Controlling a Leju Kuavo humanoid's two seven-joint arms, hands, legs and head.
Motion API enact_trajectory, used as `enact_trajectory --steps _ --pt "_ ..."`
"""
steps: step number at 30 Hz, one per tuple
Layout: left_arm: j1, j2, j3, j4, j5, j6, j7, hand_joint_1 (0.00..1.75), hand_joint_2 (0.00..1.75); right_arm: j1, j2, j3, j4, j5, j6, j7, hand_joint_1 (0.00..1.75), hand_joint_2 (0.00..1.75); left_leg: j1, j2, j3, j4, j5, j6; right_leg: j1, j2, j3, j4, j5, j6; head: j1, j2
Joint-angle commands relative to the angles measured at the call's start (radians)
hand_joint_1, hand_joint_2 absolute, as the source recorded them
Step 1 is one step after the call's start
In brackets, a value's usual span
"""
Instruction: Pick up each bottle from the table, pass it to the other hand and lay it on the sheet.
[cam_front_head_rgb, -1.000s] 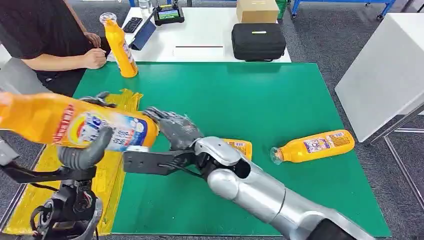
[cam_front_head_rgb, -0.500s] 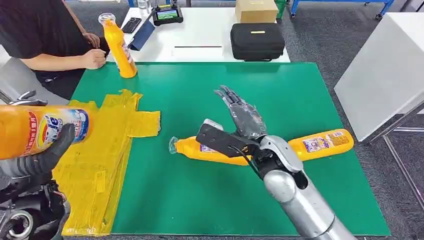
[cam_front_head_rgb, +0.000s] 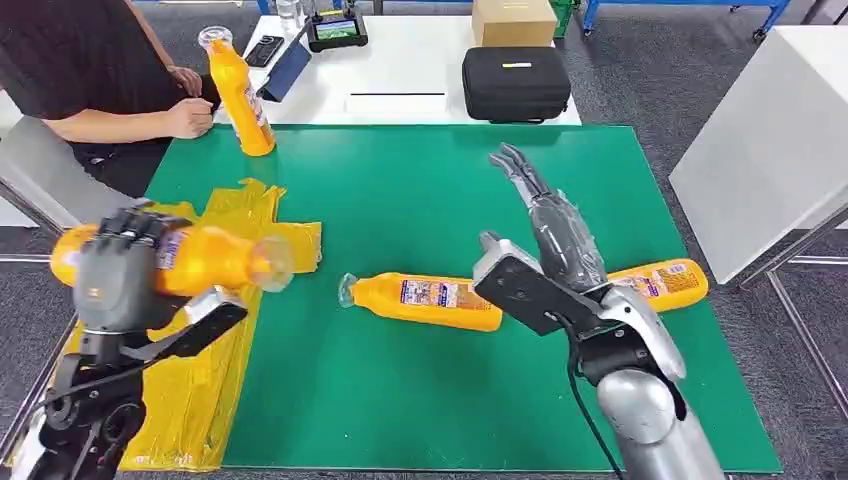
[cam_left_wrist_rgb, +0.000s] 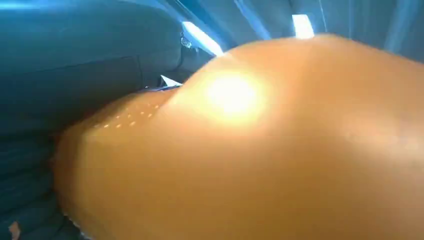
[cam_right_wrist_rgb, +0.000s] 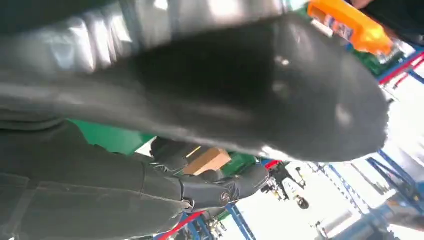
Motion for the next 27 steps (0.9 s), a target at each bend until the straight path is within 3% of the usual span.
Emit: enact_trajectory --steps 1,7,11,19,20,27 --pt "-0.151 0.088 -0.308 0.341 -0.030 -0.117 0.032 1.75 1.75 0.091 -0.079 -0.094 -0.093 -0.037 0.010 -0.041 0.00 0.00 0.001 -0.002 0.004 -0.001 0.000 -0.003 0.001 -0.005 0.006 -0.002 -0.002 0.001 0.000 0.000" --pt "-0.153 0.090 -0.317 0.344 -0.028 -0.130 0.032 1.75 1.75 0.096 -0.084 -0.096 -0.094 -0.039 0.008 -0.044 0.00 0.00 0.001 0.000 0.002 0.000 -0.001 -0.003 0.001 -0.003 0.003 -0.001 -0.001 0.000 0.000 0.000" --pt "-0.187 0.082 -0.335 0.406 0.010 -0.248 0.052 1.75 1.75 0.098 -0.103 -0.078 -0.086 -0.061 0.005 -0.054 0.00 0.00 0.001 0.001 0.003 -0.001 -0.001 -0.004 0.001 -0.003 0.005 -0.001 -0.002 0.000 0.000 0.000" --pt "-0.248 0.065 -0.371 0.471 -0.017 -0.304 0.082 1.71 1.75 0.085 -0.121 -0.046 -0.066 -0.073 0.018 -0.022 0.00 0.00 0.001 0.001 0.002 0.000 0.000 -0.003 0.001 -0.003 0.003 -0.001 -0.001 0.000 0.000 0.000" --pt "-0.249 0.063 -0.371 0.473 -0.043 -0.304 0.108 0.00 1.75 0.086 -0.120 -0.044 -0.064 -0.071 0.019 -0.018 0.00 0.00 0.001 0.001 0.002 -0.001 0.000 -0.002 0.000 -0.002 0.003 -0.001 -0.001 0.000 0.000 0.000" --pt "-0.219 0.058 -0.332 0.452 -0.104 -0.357 0.153 0.00 1.75 0.110 -0.115 -0.033 -0.069 -0.043 0.035 0.011 0.00 0.00 0.001 0.002 0.003 -0.001 -0.001 -0.002 0.001 -0.001 0.003 -0.001 -0.001 0.000 0.000 0.000"
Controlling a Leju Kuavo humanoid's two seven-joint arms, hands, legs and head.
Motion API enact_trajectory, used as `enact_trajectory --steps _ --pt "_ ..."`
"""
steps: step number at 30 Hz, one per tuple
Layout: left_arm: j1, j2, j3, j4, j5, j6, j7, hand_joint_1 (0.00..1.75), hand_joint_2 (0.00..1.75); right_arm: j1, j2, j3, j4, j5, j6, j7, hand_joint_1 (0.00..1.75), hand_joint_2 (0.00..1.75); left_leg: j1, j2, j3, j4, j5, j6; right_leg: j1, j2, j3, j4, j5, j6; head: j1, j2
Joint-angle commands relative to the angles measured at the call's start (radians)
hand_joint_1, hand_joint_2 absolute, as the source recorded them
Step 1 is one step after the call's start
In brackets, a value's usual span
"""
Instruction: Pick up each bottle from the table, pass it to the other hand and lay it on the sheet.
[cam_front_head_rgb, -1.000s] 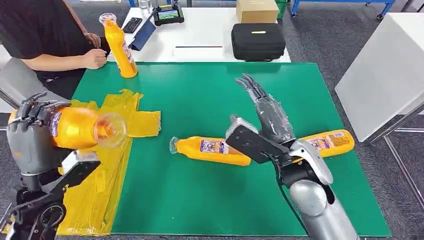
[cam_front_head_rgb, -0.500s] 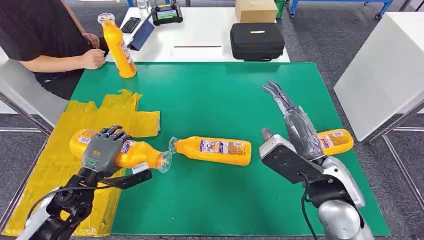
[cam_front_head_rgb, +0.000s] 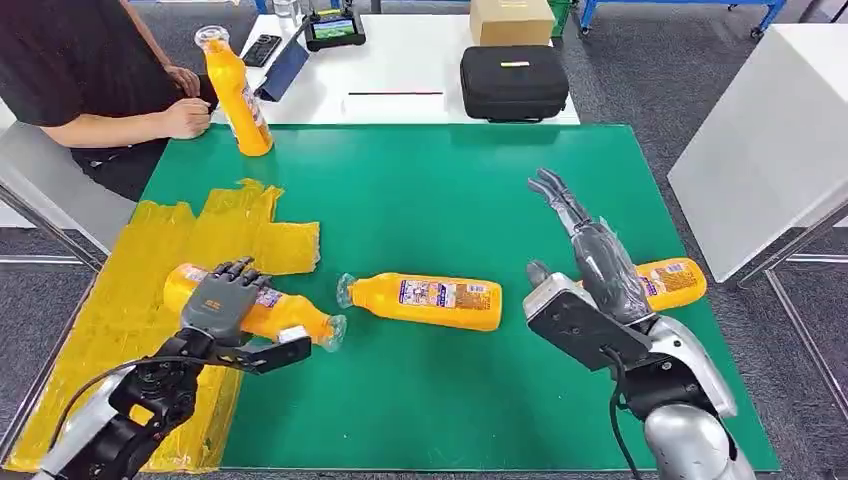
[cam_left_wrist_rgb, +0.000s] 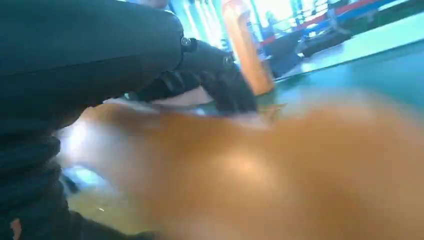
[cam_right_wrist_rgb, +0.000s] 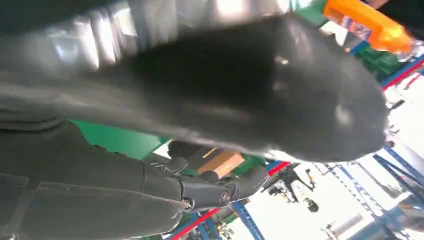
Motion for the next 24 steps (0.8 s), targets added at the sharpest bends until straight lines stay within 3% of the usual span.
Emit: enact_trajectory --steps 1,8,14,15,17,18,20,24 --pt "-0.034 -0.015 -0.012 0.067 -0.029 -0.047 0.028 0.00 1.75 0.006 -0.014 0.039 0.029 0.020 0.019 0.023 0.00 0.00 0.001 0.000 0.005 -0.001 -0.002 -0.004 0.001 -0.002 0.006 -0.002 -0.002 0.000 0.000 0.000" --pt "-0.034 -0.020 0.002 0.054 -0.018 -0.075 0.035 0.00 1.75 0.004 -0.008 0.039 0.033 0.032 0.028 0.035 0.00 0.00 0.001 0.000 0.001 -0.001 0.000 -0.002 0.000 -0.001 0.002 -0.001 0.000 0.000 0.000 0.000" --pt "0.021 -0.039 0.102 -0.045 0.076 -0.102 0.076 0.00 1.75 0.031 -0.019 0.037 0.053 0.074 0.052 0.062 0.00 0.00 0.002 0.001 0.005 -0.001 -0.002 -0.004 0.002 -0.001 0.006 -0.002 -0.001 0.000 0.000 0.000" --pt "0.027 -0.061 0.149 -0.072 0.174 -0.084 0.069 0.00 1.75 0.030 -0.024 0.042 0.067 0.099 0.071 0.098 0.00 1.75 0.001 0.001 0.001 0.000 -0.001 -0.002 0.001 0.000 0.002 -0.001 0.000 0.000 0.000 0.000" --pt "0.036 -0.081 0.219 -0.132 0.349 -0.002 0.042 0.00 1.75 0.033 -0.037 0.050 0.096 0.135 0.102 0.134 0.00 1.75 0.001 0.000 0.001 0.000 -0.001 -0.002 0.001 -0.001 0.002 -0.001 -0.001 0.000 0.000 0.000" --pt "0.039 -0.102 0.272 -0.176 0.490 0.076 -0.006 0.00 0.00 0.027 -0.042 0.055 0.125 0.153 0.123 0.156 0.00 1.75 0.002 0.000 0.003 0.000 -0.002 -0.003 0.002 -0.001 0.004 -0.001 -0.001 0.001 0.000 0.000" --pt "0.064 -0.142 0.353 -0.251 0.755 0.177 -0.104 0.00 0.00 0.014 -0.048 0.063 0.171 0.193 0.150 0.179 0.00 1.75 0.002 0.001 0.000 0.001 -0.001 -0.002 0.002 0.000 0.001 -0.001 0.000 0.000 0.000 0.000" --pt "0.144 -0.150 0.440 -0.402 1.178 0.242 -0.245 0.00 0.00 -0.071 -0.034 0.101 0.310 0.241 0.194 0.192 0.00 1.75 0.003 0.006 0.005 0.001 -0.003 -0.004 0.003 0.003 0.006 -0.002 -0.001 0.001 0.000 0.000"
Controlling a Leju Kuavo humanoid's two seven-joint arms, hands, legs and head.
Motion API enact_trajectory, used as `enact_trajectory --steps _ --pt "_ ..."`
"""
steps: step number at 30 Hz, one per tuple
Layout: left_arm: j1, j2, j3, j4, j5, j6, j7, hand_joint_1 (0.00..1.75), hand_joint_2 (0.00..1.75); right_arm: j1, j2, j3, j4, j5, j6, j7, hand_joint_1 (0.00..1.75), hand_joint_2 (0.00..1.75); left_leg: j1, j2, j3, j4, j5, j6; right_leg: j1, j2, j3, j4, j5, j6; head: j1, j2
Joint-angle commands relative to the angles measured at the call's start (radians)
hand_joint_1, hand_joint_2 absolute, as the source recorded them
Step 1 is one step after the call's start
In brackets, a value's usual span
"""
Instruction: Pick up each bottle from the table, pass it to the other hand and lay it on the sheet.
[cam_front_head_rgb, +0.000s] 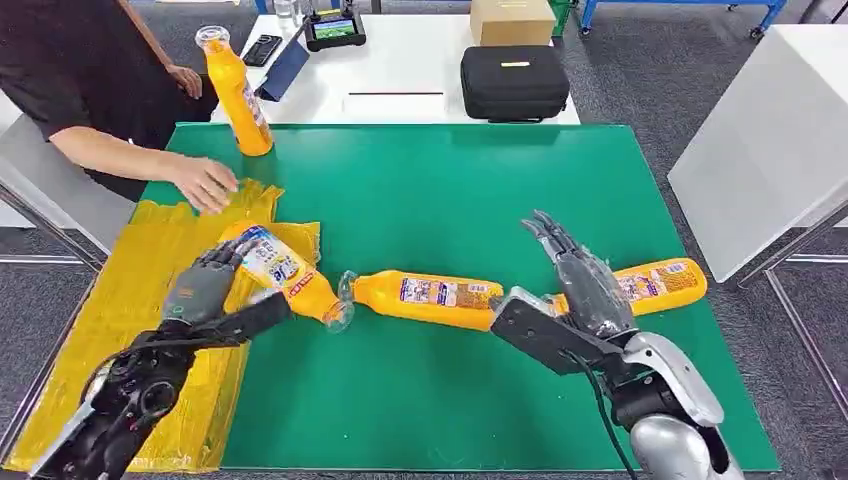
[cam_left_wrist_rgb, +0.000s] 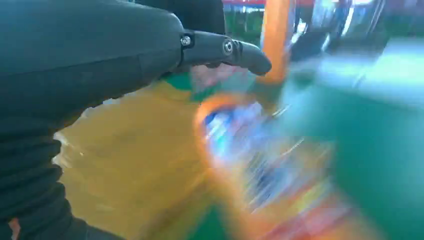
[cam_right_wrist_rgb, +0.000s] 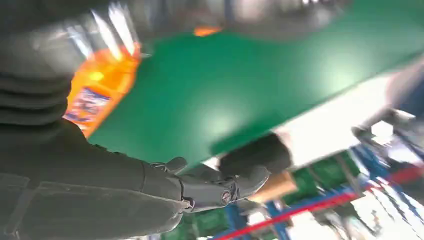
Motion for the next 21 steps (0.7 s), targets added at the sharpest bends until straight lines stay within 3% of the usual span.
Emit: enact_trajectory --steps 1,3,8,14,21 --pt "0.116 -0.106 0.284 -0.300 0.653 0.148 -0.238 0.00 0.00 -0.134 -0.005 0.083 0.300 0.081 0.072 0.041 0.00 1.75 0.001 0.006 0.003 0.000 -0.002 -0.003 0.001 0.004 0.003 -0.002 0.000 0.001 0.000 0.000" --pt "0.138 -0.088 0.277 -0.341 0.673 0.160 -0.254 0.00 0.00 -0.172 0.000 0.103 0.348 0.107 0.086 0.048 0.00 1.75 0.002 0.011 0.008 -0.001 -0.004 -0.005 0.002 0.008 0.007 -0.003 0.000 0.001 0.000 0.000" --pt "0.173 -0.093 0.273 -0.410 0.768 0.139 -0.256 0.00 0.00 -0.224 0.017 0.122 0.407 0.136 0.098 0.051 0.00 1.75 0.001 0.003 0.003 0.000 -0.001 -0.002 0.001 0.003 0.002 -0.001 0.000 0.000 0.000 0.000" --pt "0.182 -0.103 0.248 -0.441 0.804 0.136 -0.275 0.00 0.00 -0.304 0.062 0.152 0.498 0.167 0.125 0.053 0.00 1.75 0.001 0.004 0.003 -0.001 -0.001 -0.002 0.000 0.003 0.003 -0.001 0.000 0.000 0.000 0.000" --pt "0.179 -0.099 0.245 -0.435 0.816 0.128 -0.279 0.00 0.00 -0.307 0.066 0.156 0.504 0.168 0.131 0.052 0.00 1.75 0.001 0.001 0.003 -0.001 -0.001 -0.003 0.001 0.001 0.003 -0.001 0.000 0.000 0.000 0.000"
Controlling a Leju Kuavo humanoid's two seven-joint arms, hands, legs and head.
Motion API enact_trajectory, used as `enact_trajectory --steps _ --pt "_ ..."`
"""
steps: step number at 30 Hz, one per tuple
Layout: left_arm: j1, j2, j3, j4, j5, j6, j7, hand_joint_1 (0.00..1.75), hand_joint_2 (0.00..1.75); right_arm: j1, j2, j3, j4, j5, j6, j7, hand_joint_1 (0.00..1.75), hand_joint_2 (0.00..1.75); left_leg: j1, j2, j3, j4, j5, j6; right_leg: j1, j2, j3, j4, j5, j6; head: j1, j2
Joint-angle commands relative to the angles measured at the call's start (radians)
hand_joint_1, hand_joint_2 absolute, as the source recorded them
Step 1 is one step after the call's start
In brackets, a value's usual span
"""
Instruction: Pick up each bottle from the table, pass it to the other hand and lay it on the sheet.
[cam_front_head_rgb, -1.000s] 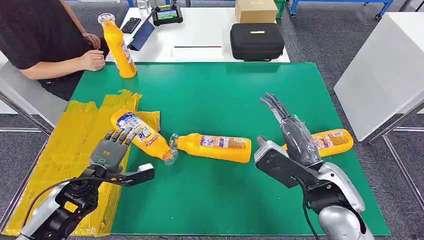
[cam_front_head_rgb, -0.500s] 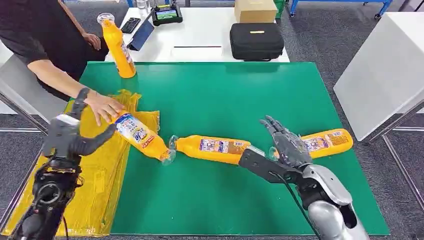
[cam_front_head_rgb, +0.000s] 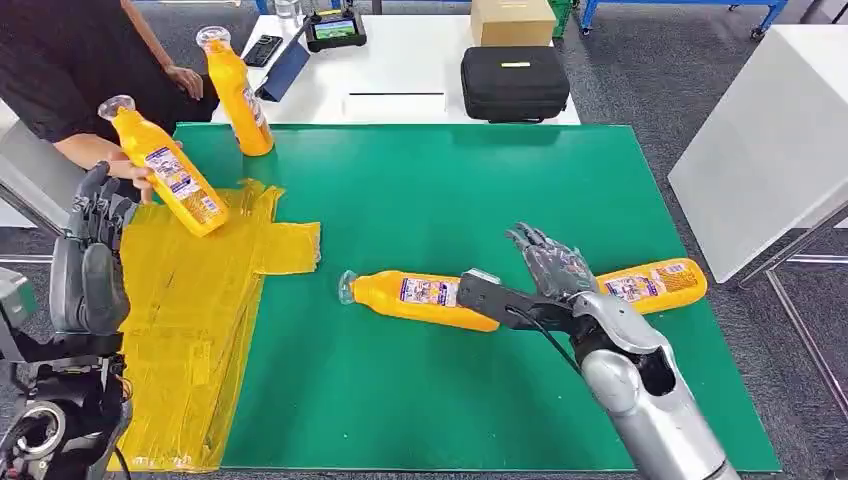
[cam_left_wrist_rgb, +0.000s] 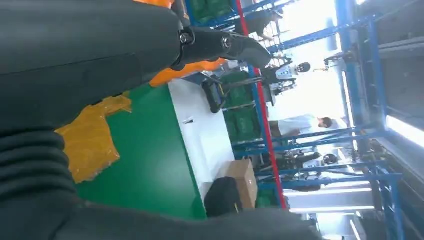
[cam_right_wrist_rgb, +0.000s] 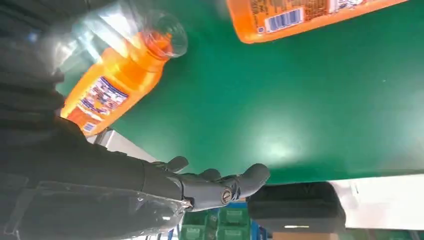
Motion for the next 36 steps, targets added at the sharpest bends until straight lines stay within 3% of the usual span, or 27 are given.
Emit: enact_trajectory --steps 1,5,20,36 --pt "-0.007 -0.034 0.004 0.004 0.017 -0.008 -0.001 0.00 0.00 -0.093 0.047 0.052 0.152 0.004 0.016 0.005 0.00 1.75 0.001 0.003 0.004 -0.001 -0.002 -0.004 0.001 0.001 0.004 -0.001 -0.001 0.000 0.000 0.000" --pt "-0.031 -0.030 -0.027 0.021 0.036 -0.009 0.003 0.00 0.00 -0.143 0.108 0.089 0.247 0.023 0.038 0.004 0.00 1.75 0.001 0.004 0.004 -0.001 -0.002 -0.003 0.001 0.003 0.004 -0.001 0.000 0.000 0.000 0.000" --pt "-0.106 -0.015 -0.083 0.017 0.058 0.009 0.021 0.00 0.00 -0.266 0.175 0.219 0.431 -0.011 0.065 -0.005 0.00 1.75 0.001 0.002 0.002 0.000 0.000 -0.002 0.001 0.001 0.001 0.000 0.000 0.000 0.000 0.000" --pt "-0.136 -0.028 -0.112 0.009 0.083 -0.009 0.054 0.00 0.00 -0.296 0.112 0.330 0.622 -0.066 0.029 0.006 0.00 1.75 0.001 -0.001 0.005 -0.001 0.000 -0.003 0.001 -0.003 0.005 -0.002 -0.001 0.001 0.000 0.000"
